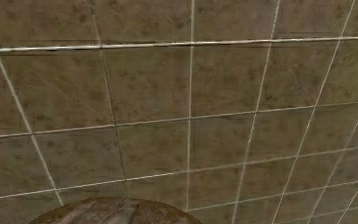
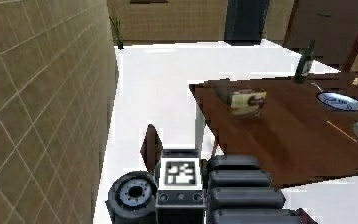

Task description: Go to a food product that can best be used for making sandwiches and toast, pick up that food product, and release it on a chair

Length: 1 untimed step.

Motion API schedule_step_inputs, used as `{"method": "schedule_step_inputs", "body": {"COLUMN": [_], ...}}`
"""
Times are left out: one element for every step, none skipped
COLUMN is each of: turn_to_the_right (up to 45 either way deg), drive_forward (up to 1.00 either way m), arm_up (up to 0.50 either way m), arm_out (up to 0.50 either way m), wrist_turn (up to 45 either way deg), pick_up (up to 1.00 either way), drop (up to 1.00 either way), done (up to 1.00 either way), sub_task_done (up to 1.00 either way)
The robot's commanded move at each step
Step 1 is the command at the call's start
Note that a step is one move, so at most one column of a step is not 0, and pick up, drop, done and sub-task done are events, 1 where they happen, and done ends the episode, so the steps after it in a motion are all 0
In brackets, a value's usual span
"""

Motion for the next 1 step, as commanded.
{"method": "schedule_step_inputs", "body": {"turn_to_the_right": [-45.0], "drive_forward": [0.00], "arm_up": [0.00], "arm_out": [0.00], "wrist_turn": [0.0], "pick_up": [0.00], "drop": [0.00], "done": [0.00], "sub_task_done": [0.00]}}
